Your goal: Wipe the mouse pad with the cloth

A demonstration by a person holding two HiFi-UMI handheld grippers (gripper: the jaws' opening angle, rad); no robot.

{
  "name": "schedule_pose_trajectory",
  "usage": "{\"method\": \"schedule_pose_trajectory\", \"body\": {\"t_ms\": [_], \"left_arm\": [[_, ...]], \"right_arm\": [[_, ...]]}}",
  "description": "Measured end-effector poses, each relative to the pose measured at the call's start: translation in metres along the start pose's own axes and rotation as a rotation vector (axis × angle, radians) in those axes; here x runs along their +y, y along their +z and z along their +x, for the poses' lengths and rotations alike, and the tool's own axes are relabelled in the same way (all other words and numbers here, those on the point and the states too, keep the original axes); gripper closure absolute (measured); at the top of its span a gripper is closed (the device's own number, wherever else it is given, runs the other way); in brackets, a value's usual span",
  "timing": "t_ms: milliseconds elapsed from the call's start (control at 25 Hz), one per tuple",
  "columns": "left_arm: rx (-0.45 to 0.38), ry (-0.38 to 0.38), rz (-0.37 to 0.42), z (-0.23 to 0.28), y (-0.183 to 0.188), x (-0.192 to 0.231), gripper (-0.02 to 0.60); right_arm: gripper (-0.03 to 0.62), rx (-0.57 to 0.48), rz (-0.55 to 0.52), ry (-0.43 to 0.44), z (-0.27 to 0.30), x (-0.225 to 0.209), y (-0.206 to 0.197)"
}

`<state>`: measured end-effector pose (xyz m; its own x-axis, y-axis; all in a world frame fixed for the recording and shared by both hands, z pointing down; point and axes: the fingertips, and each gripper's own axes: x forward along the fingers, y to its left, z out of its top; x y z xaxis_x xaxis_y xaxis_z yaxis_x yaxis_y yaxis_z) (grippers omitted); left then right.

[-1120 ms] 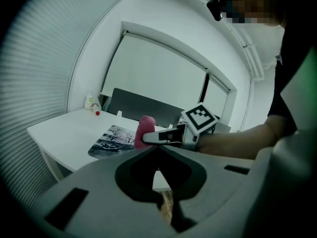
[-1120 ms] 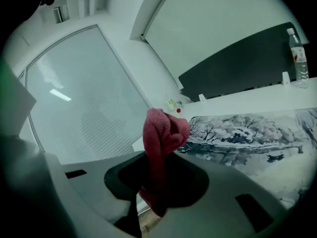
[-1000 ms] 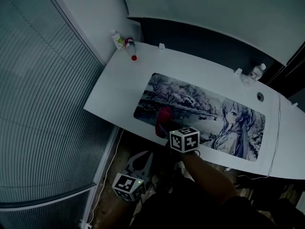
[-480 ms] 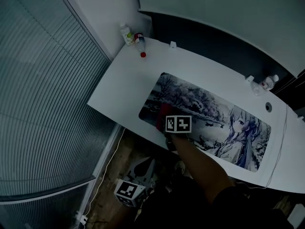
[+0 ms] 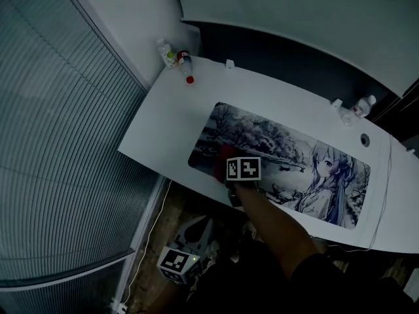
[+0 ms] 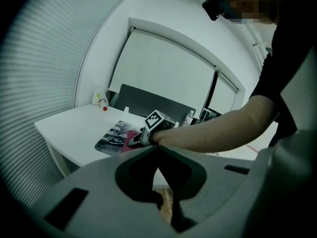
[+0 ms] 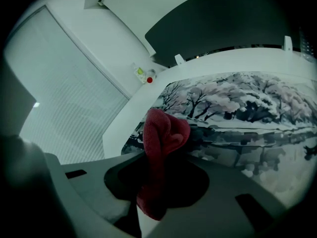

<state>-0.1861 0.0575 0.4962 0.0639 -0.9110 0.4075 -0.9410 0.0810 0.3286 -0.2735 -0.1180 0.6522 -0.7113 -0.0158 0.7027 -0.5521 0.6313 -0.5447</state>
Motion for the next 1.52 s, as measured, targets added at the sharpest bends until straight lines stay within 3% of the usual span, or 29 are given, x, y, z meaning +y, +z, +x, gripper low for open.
{"method": "schedule_pose_trajectory", "body": {"t_ms": [240, 640, 1240, 1520], "left_arm": [[0.011, -0.059, 0.016, -0.002, 0.002, -0.014, 0.577], [0.075, -0.250, 0.096, 0.023, -0.001, -0.064, 0.576], [0.164, -0.582, 0.224, 0.085, -0.020, -0.194, 0.575], [0.183, -0.693, 0.259, 0.111, -0.039, -0.246, 0.577]], "right_arm": [[0.488, -0.036, 0.041, -0.043, -0.027, -0.027, -0.007], [0.488, -0.108, 0.153, -0.144, -0.107, -0.108, -0.032], [0.488, -0.229, 0.320, -0.326, -0.278, -0.263, -0.111], [0.488, -0.280, 0.410, -0.389, -0.355, -0.326, -0.153]]}}
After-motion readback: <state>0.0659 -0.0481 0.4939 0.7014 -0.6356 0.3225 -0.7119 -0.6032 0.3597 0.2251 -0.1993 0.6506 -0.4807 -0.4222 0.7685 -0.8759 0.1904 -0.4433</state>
